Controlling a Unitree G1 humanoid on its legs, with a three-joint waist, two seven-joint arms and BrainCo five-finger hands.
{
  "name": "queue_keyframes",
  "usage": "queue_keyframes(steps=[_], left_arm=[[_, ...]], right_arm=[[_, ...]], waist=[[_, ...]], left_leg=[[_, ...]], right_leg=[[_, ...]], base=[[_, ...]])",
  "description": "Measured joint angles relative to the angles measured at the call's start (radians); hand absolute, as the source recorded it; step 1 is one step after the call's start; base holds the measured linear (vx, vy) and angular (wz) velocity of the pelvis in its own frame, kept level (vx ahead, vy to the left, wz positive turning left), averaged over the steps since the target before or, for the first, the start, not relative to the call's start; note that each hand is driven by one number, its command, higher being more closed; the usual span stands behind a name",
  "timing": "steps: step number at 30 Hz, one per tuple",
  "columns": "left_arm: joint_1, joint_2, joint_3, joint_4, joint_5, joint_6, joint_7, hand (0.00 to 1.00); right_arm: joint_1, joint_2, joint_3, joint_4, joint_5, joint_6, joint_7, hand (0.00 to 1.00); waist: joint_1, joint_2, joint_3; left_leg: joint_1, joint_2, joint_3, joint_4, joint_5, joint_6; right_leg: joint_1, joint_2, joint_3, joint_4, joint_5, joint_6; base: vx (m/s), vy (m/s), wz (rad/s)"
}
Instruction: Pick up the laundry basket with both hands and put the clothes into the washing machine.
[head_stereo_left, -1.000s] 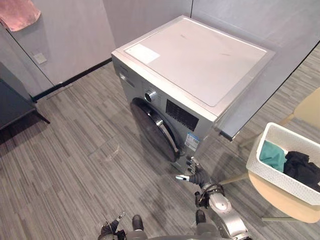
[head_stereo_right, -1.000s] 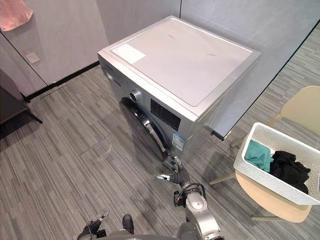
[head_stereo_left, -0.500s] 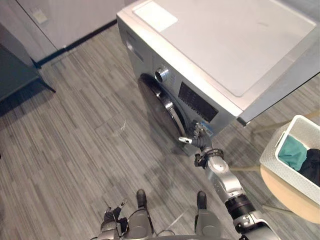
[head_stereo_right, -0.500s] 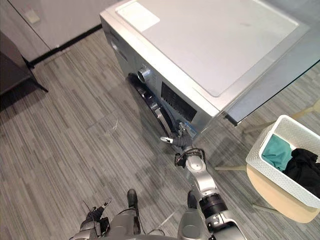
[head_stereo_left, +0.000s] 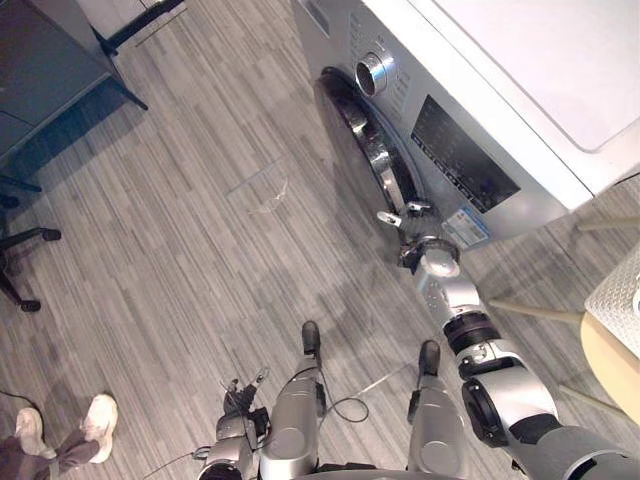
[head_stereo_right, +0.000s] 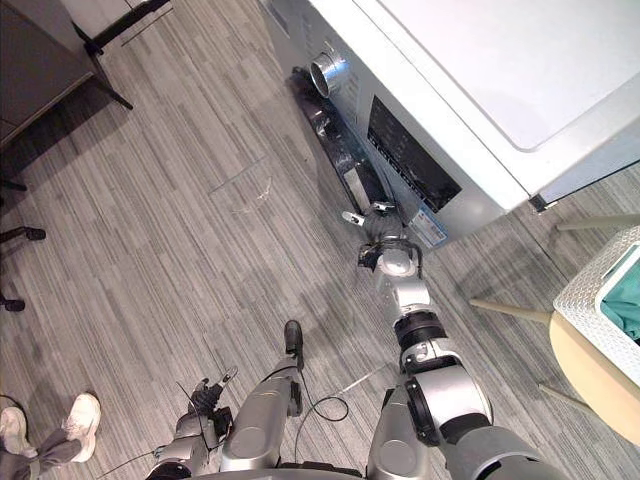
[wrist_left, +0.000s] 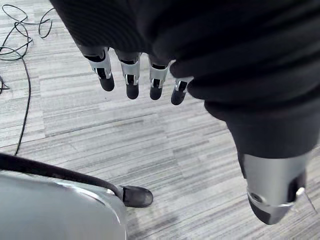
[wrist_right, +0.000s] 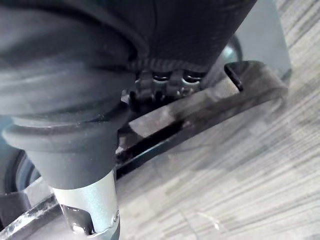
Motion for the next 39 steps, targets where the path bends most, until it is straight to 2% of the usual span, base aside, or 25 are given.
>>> queue_keyframes(steps=[2,4,6,7,12,15,17,22,25,28,30,31,33,36,39], left_arm=[[-0.001,-0.001,-0.008,-0.001,0.0,-0.002,0.001,0.0],[-0.001,-0.002,-0.009,0.0,0.0,-0.005,0.002,0.0],[-0.001,-0.002,-0.009,0.0,0.0,-0.005,0.004,0.0],[-0.001,-0.002,-0.009,-0.001,0.0,-0.006,0.005,0.0],[-0.001,-0.002,-0.008,-0.004,0.0,-0.006,0.022,0.0],[-0.001,0.004,0.003,-0.009,0.0,-0.006,0.024,0.0],[-0.001,0.013,0.003,-0.009,0.001,-0.006,0.025,0.0],[-0.005,0.029,0.021,-0.007,0.008,0.005,0.04,0.0],[-0.023,0.031,0.039,0.004,0.022,0.025,0.041,0.0],[-0.041,0.039,0.015,0.003,0.045,0.044,0.04,0.0],[-0.068,0.042,-0.008,0.0,0.044,0.046,0.039,0.0],[-0.111,0.049,-0.009,-0.009,0.045,0.046,0.039,0.0],[-0.154,0.061,-0.009,-0.01,0.045,0.046,0.038,0.0],[-0.214,0.106,0.004,-0.045,0.039,0.045,0.039,0.0],[-0.279,0.197,0.058,-0.053,0.013,0.042,0.04,0.0]], right_arm=[[0.01,0.005,0.049,-0.004,0.0,-0.004,0.001,0.0],[0.069,0.01,0.177,-0.065,-0.002,-0.007,0.009,0.0],[0.089,0.021,0.233,-0.082,-0.002,-0.007,0.023,0.0],[0.114,0.045,0.324,-0.108,-0.002,-0.008,0.04,0.0],[0.166,0.127,0.515,-0.125,0.002,-0.009,0.16,0.0],[0.196,0.182,0.574,-0.125,0.032,-0.01,0.217,0.0],[0.206,0.189,0.573,-0.127,0.033,-0.014,0.223,0.0],[0.299,0.126,0.502,-0.241,0.031,-0.034,0.216,0.0],[0.414,0.063,0.414,-0.36,0.023,-0.044,0.209,0.0],[0.552,0.018,0.295,-0.443,0.018,-0.048,0.196,0.0],[0.634,0.001,0.207,-0.444,-0.013,-0.046,0.192,0.0],[0.699,-0.005,0.125,-0.432,-0.033,-0.042,0.181,0.0],[0.741,-0.008,0.063,-0.426,-0.057,-0.042,0.172,0.0],[0.791,-0.009,-0.033,-0.392,-0.068,-0.04,0.159,0.0],[0.857,-0.004,-0.091,-0.394,-0.06,-0.041,0.15,0.0]], waist=[[-0.001,0.0,0.0],[0.0,0.0,0.0],[0.0,0.0,0.0],[0.001,-0.001,0.0],[0.004,-0.006,-0.001],[0.007,-0.028,-0.001],[0.006,-0.043,-0.004],[0.0,-0.079,-0.005],[-0.008,-0.099,-0.014],[-0.039,-0.119,-0.022],[-0.058,-0.13,-0.028],[-0.078,-0.147,-0.034],[-0.093,-0.158,-0.037],[-0.127,-0.182,-0.042],[-0.147,-0.205,-0.051]], left_leg=[[0.001,0.001,-0.004,0.001,0.0,0.0],[0.003,0.003,-0.014,0.001,0.0,0.0],[0.003,0.003,-0.018,0.001,0.0,0.0],[0.003,0.004,-0.02,0.001,0.0,0.0],[0.003,0.003,-0.023,0.005,0.0,0.0],[0.003,0.002,-0.022,0.012,0.0,0.0],[0.005,0.003,-0.019,0.012,0.0,0.0],[0.016,0.004,-0.002,0.0,-0.001,-0.001],[0.016,0.004,0.026,-0.012,-0.001,-0.001],[0.02,0.007,0.055,-0.019,-0.001,0.0],[0.022,0.012,0.079,-0.019,-0.001,0.0],[0.022,0.021,0.107,-0.019,-0.001,-0.001],[0.024,0.032,0.137,-0.019,-0.002,-0.001],[0.045,0.053,0.205,-0.02,-0.008,-0.009],[0.073,0.079,0.286,-0.021,-0.023,-0.026]], right_leg=[[-0.001,0.0,-0.002,0.009,-0.006,-0.001],[-0.001,0.001,-0.008,0.029,-0.02,0.001],[-0.001,0.001,-0.012,0.036,-0.025,0.0],[-0.001,0.0,-0.017,0.043,-0.029,-0.001],[0.004,-0.003,-0.028,0.05,-0.033,-0.001],[0.007,-0.005,-0.028,0.053,-0.033,-0.001],[0.007,-0.005,-0.028,0.056,-0.033,-0.001],[-0.001,-0.004,-0.012,0.064,-0.033,-0.001],[-0.024,-0.002,0.015,0.061,-0.024,0.003],[-0.034,0.006,0.046,0.032,0.0,0.003],[-0.034,0.014,0.065,0.005,0.018,0.004],[-0.048,0.026,0.091,-0.012,0.034,0.001],[-0.058,0.039,0.119,-0.029,0.05,-0.004],[-0.069,0.067,0.177,-0.061,0.077,-0.011],[-0.087,0.102,0.255,-0.097,0.107,-0.018]], base=[[-0.04,0.001,0.06],[-0.04,-0.005,0.11],[-0.02,-0.002,0.11],[-0.02,0.0,0.09],[0.0,0.002,0.06],[0.0,0.0,0.0],[-0.04,0.015,0.01],[-0.05,0.019,-0.07],[-0.04,0.018,-0.24],[0.01,0.007,-0.32],[0.03,-0.011,-0.42],[0.03,-0.022,-0.48],[0.02,-0.035,-0.56],[0.0,-0.042,-0.69],[-0.01,-0.034,-0.83]])
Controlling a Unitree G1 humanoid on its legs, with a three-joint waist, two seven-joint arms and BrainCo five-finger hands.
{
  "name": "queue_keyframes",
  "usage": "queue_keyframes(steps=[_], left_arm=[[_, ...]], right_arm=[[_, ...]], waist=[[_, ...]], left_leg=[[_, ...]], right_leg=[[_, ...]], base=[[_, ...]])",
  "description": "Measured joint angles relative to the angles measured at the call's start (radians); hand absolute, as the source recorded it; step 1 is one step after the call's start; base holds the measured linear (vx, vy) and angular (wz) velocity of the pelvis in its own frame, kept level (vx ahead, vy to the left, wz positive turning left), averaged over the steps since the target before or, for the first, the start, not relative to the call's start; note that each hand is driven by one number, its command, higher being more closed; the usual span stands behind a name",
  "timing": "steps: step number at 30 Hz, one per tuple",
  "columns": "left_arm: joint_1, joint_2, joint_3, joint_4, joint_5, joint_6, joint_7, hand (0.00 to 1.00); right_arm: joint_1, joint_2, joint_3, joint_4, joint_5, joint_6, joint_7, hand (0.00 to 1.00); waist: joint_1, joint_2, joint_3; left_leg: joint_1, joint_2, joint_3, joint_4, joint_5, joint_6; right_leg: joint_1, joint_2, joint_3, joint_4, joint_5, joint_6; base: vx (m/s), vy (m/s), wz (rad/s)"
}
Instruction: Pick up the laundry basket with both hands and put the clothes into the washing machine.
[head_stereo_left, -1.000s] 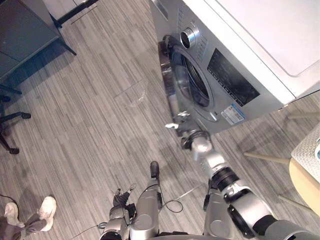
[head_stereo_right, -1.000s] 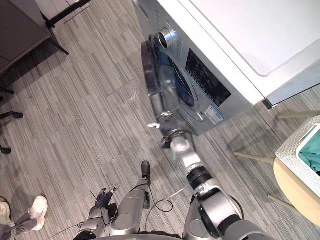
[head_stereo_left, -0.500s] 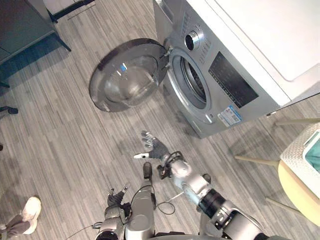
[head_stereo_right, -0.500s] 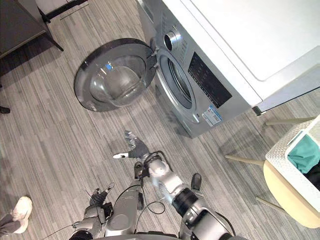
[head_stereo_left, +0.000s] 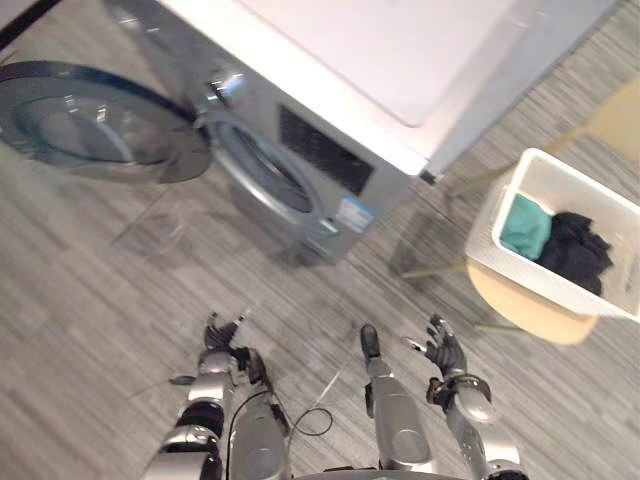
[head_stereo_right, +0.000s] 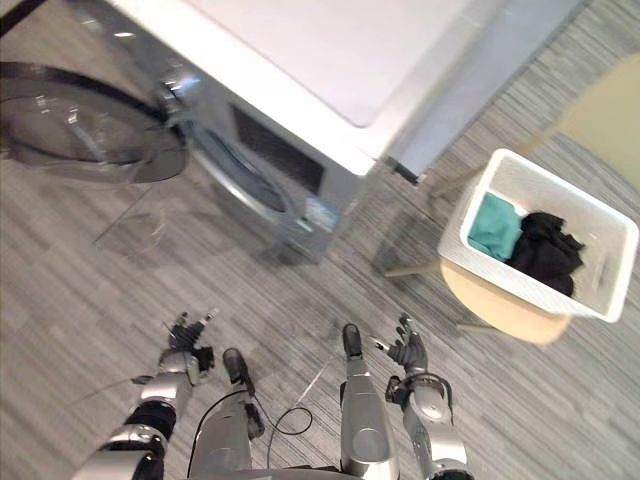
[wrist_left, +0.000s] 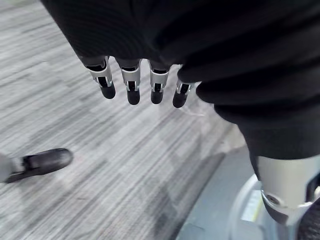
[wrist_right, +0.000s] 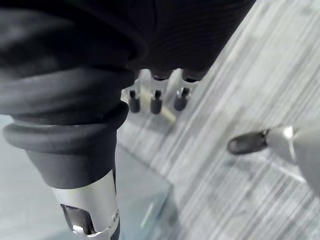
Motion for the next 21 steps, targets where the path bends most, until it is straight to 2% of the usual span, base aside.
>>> queue_keyframes(steps=[5,6,9,13,21], left_arm=[[-0.084,0.066,0.073,0.017,-0.115,-0.006,0.0,0.0],[-0.103,0.084,0.088,0.028,-0.164,-0.007,0.0,0.0],[-0.142,0.123,0.113,0.029,-0.245,-0.009,0.001,0.0],[-0.174,0.18,0.151,0.029,-0.291,-0.011,0.004,0.0],[-0.2,0.237,0.189,0.029,-0.3,-0.013,0.022,0.0]], right_arm=[[0.057,0.019,-0.012,0.0,0.056,0.005,0.005,0.0],[0.063,0.045,-0.011,0.0,0.076,0.008,0.009,0.0],[0.065,0.068,-0.012,0.0,0.099,0.015,0.021,0.0],[0.068,0.078,-0.013,0.0,0.132,0.016,0.02,0.0],[0.069,0.091,-0.017,0.0,0.135,0.015,0.021,0.0]], waist=[[-0.035,-0.002,0.0],[-0.042,-0.006,-0.002],[-0.043,-0.018,-0.002],[-0.043,-0.036,-0.005],[-0.041,-0.041,-0.007]], left_leg=[[-0.005,0.023,0.045,0.0,-0.005,-0.007],[-0.008,0.028,0.057,0.0,-0.006,-0.008],[-0.019,0.029,0.078,0.0,-0.005,-0.008],[-0.02,0.029,0.085,0.0,-0.005,-0.008],[-0.023,0.029,0.083,0.0,-0.005,-0.008]], right_leg=[[-0.018,0.028,0.041,-0.034,0.027,-0.007],[-0.028,0.035,0.047,-0.034,0.029,-0.008],[-0.05,0.041,0.07,-0.037,0.038,-0.009],[-0.049,0.041,0.076,-0.051,0.045,-0.011],[-0.046,0.039,0.074,-0.058,0.046,-0.011]], base=[[0.0,-0.039,-0.33],[0.02,-0.026,-0.21],[0.02,-0.024,-0.19],[0.01,-0.008,-0.07],[0.0,0.0,0.0]])
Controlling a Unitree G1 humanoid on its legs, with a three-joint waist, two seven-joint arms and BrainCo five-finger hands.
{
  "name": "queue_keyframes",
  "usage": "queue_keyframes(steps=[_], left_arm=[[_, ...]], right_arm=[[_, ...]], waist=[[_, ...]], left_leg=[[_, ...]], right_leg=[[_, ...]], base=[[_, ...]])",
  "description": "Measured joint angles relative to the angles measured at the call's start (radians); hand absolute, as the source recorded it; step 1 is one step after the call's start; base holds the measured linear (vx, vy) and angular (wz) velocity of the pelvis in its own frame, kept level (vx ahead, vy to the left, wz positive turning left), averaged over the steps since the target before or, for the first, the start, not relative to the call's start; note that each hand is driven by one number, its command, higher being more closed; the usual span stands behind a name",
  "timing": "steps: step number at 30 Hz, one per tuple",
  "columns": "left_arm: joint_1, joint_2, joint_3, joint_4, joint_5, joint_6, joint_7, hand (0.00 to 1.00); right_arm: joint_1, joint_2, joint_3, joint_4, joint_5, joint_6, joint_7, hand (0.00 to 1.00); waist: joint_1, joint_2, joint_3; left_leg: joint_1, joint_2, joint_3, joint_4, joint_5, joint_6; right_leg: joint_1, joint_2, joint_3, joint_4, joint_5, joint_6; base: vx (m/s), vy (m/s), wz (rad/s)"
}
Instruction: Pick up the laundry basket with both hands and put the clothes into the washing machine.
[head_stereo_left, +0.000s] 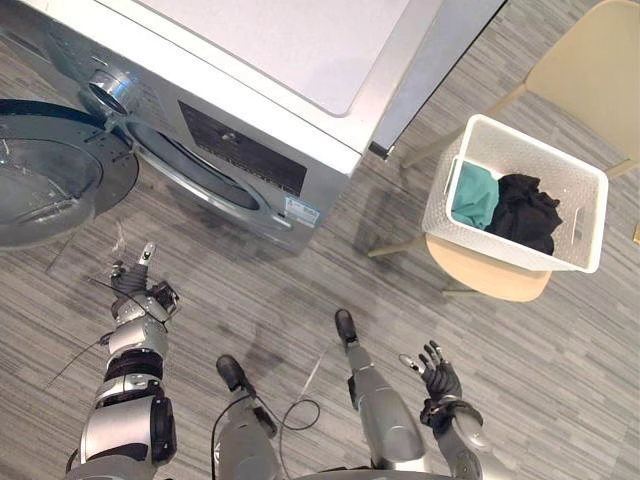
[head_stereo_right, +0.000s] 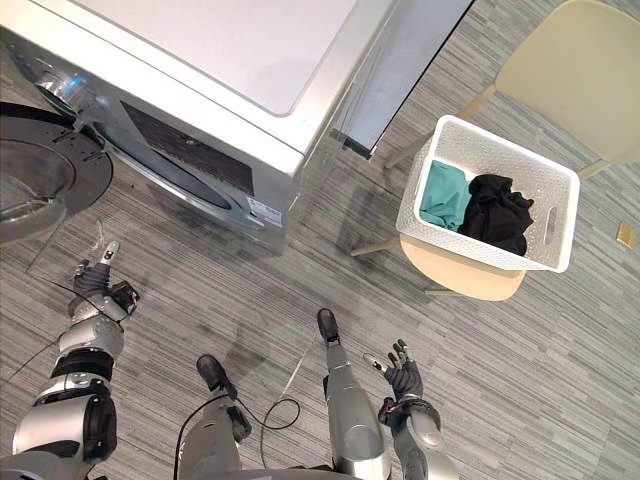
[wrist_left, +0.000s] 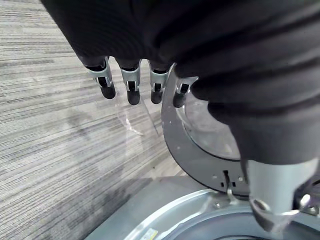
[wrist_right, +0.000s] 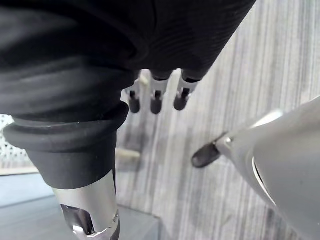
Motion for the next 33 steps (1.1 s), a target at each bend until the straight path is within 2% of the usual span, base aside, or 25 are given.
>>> queue_keyframes(steps=[5,9,12,14,17,20,23,25,29,33], left_arm=[[-0.016,0.026,0.035,0.034,-0.044,-0.013,0.001,0.0],[-0.045,0.084,0.04,0.041,-0.119,-0.019,0.002,0.0],[-0.094,0.156,0.04,0.047,-0.168,-0.03,0.003,0.0],[-0.154,0.205,0.04,0.054,-0.196,-0.043,0.008,0.0],[-0.225,0.249,0.038,0.084,-0.212,-0.051,0.02,0.0],[-0.36,0.315,0.003,0.117,-0.262,-0.062,0.024,0.0],[-0.464,0.342,-0.032,0.116,-0.305,-0.061,0.021,0.0],[-0.48,0.342,-0.042,0.113,-0.307,-0.063,0.02,0.0],[-0.5,0.338,-0.028,0.038,-0.325,-0.064,0.023,0.0],[-0.5,0.324,0.032,-0.01,-0.325,-0.072,0.023,0.0]], right_arm=[[0.002,0.0,-0.005,0.0,0.001,-0.002,0.003,0.0],[0.006,0.0,-0.008,0.001,0.003,-0.002,0.002,0.0],[0.006,0.0,-0.014,0.001,0.009,-0.003,-0.001,0.0],[0.009,0.0,-0.025,0.001,0.029,-0.008,-0.005,0.0],[0.01,0.006,-0.026,0.002,0.038,-0.013,-0.006,0.0],[0.011,0.025,-0.025,-0.003,0.052,-0.023,-0.006,0.0],[0.014,0.039,-0.014,-0.016,0.088,-0.023,-0.009,0.0],[0.034,0.046,0.003,-0.062,0.096,-0.024,-0.011,0.0],[0.124,0.062,0.013,-0.169,0.126,-0.032,-0.018,0.0],[0.135,0.054,0.013,-0.203,0.132,-0.048,-0.018,0.0]], waist=[[0.0,-0.003,-0.001],[0.002,-0.011,-0.001],[0.007,-0.03,0.0],[0.02,-0.047,0.0],[0.025,-0.065,0.005],[0.023,-0.107,0.023],[0.027,-0.132,0.042],[0.034,-0.134,0.044],[0.082,-0.131,0.047],[0.089,-0.123,0.054]], left_leg=[[-0.006,0.0,-0.001,0.0,0.0,0.0],[-0.013,0.001,-0.004,0.0,0.0,0.0],[-0.026,0.004,-0.005,0.0,0.0,0.0],[-0.045,0.007,-0.007,0.0,0.0,0.0],[-0.059,0.015,-0.019,0.008,0.001,-0.001],[-0.12,0.027,-0.057,0.043,0.001,-0.001],[-0.187,0.043,-0.089,0.06,0.002,-0.003],[-0.215,0.055,-0.098,0.061,0.003,-0.006],[-0.26,0.103,-0.11,0.077,0.012,-0.022],[-0.277,0.12,-0.108,0.114,0.011,-0.024]], right_leg=[[0.0,-0.001,-0.001,-0.01,0.006,0.0],[-0.001,-0.001,-0.002,-0.017,0.011,0.001],[-0.007,0.0,-0.002,-0.031,0.021,-0.001],[-0.026,0.004,-0.002,-0.032,0.026,-0.003],[-0.03,0.008,-0.007,-0.033,0.028,-0.004],[-0.048,0.008,-0.034,-0.042,0.036,-0.006],[-0.082,0.015,-0.061,-0.049,0.05,-0.008],[-0.1,0.023,-0.06,-0.053,0.063,-0.007],[-0.125,0.055,-0.064,-0.061,0.087,-0.008],[-0.122,0.061,-0.091,-0.051,0.087,-0.008]], base=[[0.0,0.0,0.0],[0.0,-0.001,0.01],[0.0,0.0,0.0],[0.0,0.0,0.0],[0.0,-0.01,0.07],[-0.03,-0.03,0.21],[-0.08,-0.023,0.28],[-0.08,-0.011,0.11],[-0.04,-0.017,-0.03],[-0.04,-0.04,0.04]])
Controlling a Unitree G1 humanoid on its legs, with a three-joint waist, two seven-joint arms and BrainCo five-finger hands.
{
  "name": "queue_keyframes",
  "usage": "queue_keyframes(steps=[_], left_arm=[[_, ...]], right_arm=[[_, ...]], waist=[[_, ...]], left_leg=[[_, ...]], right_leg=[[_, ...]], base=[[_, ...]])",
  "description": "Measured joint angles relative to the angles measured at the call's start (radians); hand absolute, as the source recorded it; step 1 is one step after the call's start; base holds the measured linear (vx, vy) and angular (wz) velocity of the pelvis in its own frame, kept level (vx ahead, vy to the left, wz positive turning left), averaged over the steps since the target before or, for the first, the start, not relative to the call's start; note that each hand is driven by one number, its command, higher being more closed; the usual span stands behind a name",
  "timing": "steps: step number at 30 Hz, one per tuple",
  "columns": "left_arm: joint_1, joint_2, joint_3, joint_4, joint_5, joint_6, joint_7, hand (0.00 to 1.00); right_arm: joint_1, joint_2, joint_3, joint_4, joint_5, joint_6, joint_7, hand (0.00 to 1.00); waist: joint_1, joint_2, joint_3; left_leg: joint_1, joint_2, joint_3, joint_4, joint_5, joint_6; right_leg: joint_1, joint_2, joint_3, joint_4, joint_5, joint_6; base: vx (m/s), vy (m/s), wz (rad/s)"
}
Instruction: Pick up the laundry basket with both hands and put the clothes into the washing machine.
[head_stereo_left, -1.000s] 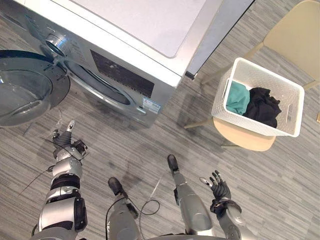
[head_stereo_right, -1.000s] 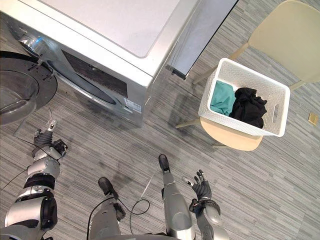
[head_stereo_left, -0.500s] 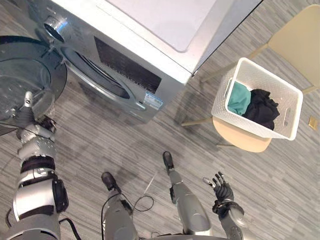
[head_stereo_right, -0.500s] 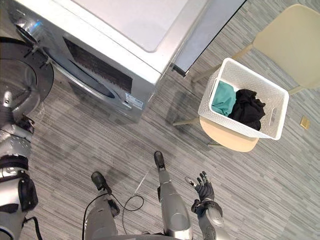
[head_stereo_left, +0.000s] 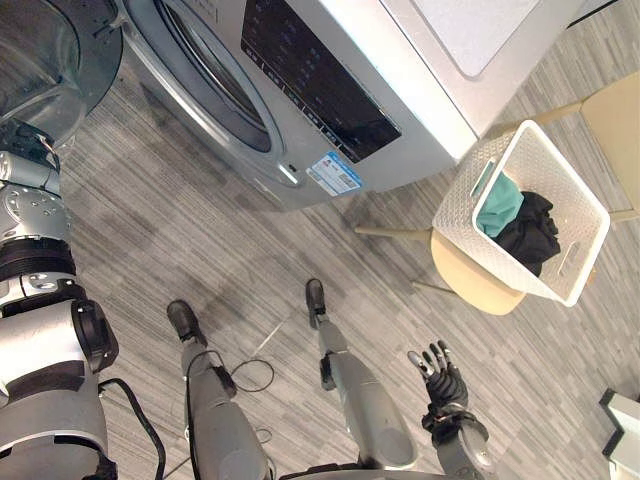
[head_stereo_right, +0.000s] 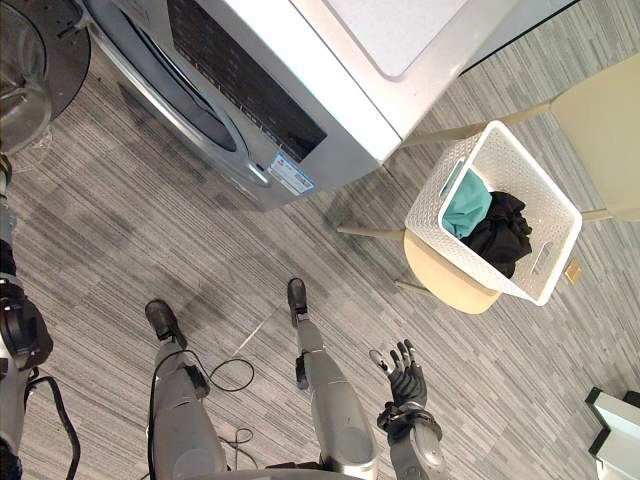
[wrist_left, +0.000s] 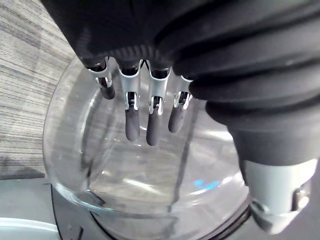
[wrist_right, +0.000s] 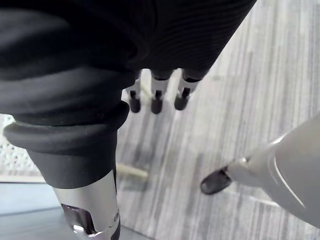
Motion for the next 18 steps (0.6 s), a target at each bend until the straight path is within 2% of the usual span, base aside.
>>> queue_keyframes(steps=[3,4,6,8,9,11,13,15,18], left_arm=[[0.006,-0.026,0.007,-0.025,0.0,-0.002,0.001,0.0],[0.047,-0.031,0.011,-0.064,0.0,-0.005,0.002,0.0],[0.094,-0.035,0.035,-0.103,0.0,-0.007,0.0,0.0],[0.179,-0.061,0.084,-0.138,0.002,-0.014,-0.001,0.0],[0.249,-0.086,0.112,-0.16,0.002,-0.017,-0.001,0.0],[0.374,-0.147,0.129,-0.179,0.003,-0.027,-0.002,0.0],[0.507,-0.237,0.125,-0.205,0.017,-0.028,-0.007,0.0],[0.671,-0.38,0.111,-0.205,0.051,-0.025,-0.034,0.0],[0.869,-0.548,0.062,-0.184,0.148,-0.007,-0.103,0.0]], right_arm=[[0.003,0.0,-0.001,0.001,0.013,0.001,-0.001,0.0],[0.004,0.0,-0.001,0.0,0.013,0.002,0.0,0.0],[0.004,-0.002,-0.002,-0.003,0.013,0.002,0.0,0.0],[0.004,-0.006,-0.009,-0.005,0.012,0.003,-0.001,0.0],[0.004,-0.006,-0.009,-0.001,0.012,0.007,0.0,0.0],[0.005,-0.007,-0.018,0.008,0.01,0.011,0.0,0.0],[0.004,-0.008,-0.038,0.029,-0.003,0.012,0.001,0.0],[-0.019,-0.023,-0.083,0.116,-0.031,0.022,0.002,0.0],[-0.064,-0.041,-0.172,0.308,-0.1,0.047,0.001,0.0]], waist=[[0.02,0.014,0.01],[0.021,0.028,0.009],[0.026,0.036,0.008],[0.038,0.061,0.007],[0.044,0.069,0.004],[0.049,0.094,-0.012],[0.053,0.122,-0.049],[0.066,0.169,-0.078],[0.071,0.211,-0.131]], left_leg=[[0.002,0.009,-0.005,0.02,-0.009,-0.01],[0.004,0.018,-0.007,0.025,-0.025,-0.009],[0.006,0.02,-0.007,0.03,-0.03,-0.011],[0.014,0.019,-0.004,0.031,-0.03,-0.01],[0.032,0.017,0.0,0.033,-0.029,-0.009],[0.061,0.015,0.001,0.032,-0.03,-0.009],[0.083,0.012,0.004,0.027,-0.029,-0.007],[0.142,0.002,0.004,0.008,-0.025,-0.002],[0.247,-0.035,0.004,-0.041,-0.013,0.005]], right_leg=[[0.019,-0.001,-0.011,0.0,0.0,0.0],[0.032,0.002,-0.024,0.0,0.0,0.0],[0.035,0.002,-0.025,0.003,-0.001,-0.001],[0.041,0.001,-0.025,0.01,-0.001,-0.002],[0.059,-0.001,-0.024,0.01,-0.013,-0.02],[0.092,0.002,-0.028,0.01,-0.03,-0.04],[0.107,0.002,-0.034,0.02,-0.055,-0.045],[0.141,-0.002,-0.041,0.06,-0.094,-0.041],[0.195,-0.022,-0.054,0.137,-0.163,-0.028]], base=[[-0.06,-0.012,0.12],[-0.08,0.001,0.22],[-0.07,0.011,0.09],[-0.05,0.013,0.03],[-0.03,0.008,0.04],[-0.01,-0.002,0.08],[0.02,-0.007,0.07],[0.05,0.011,0.1],[0.08,0.049,0.24]])
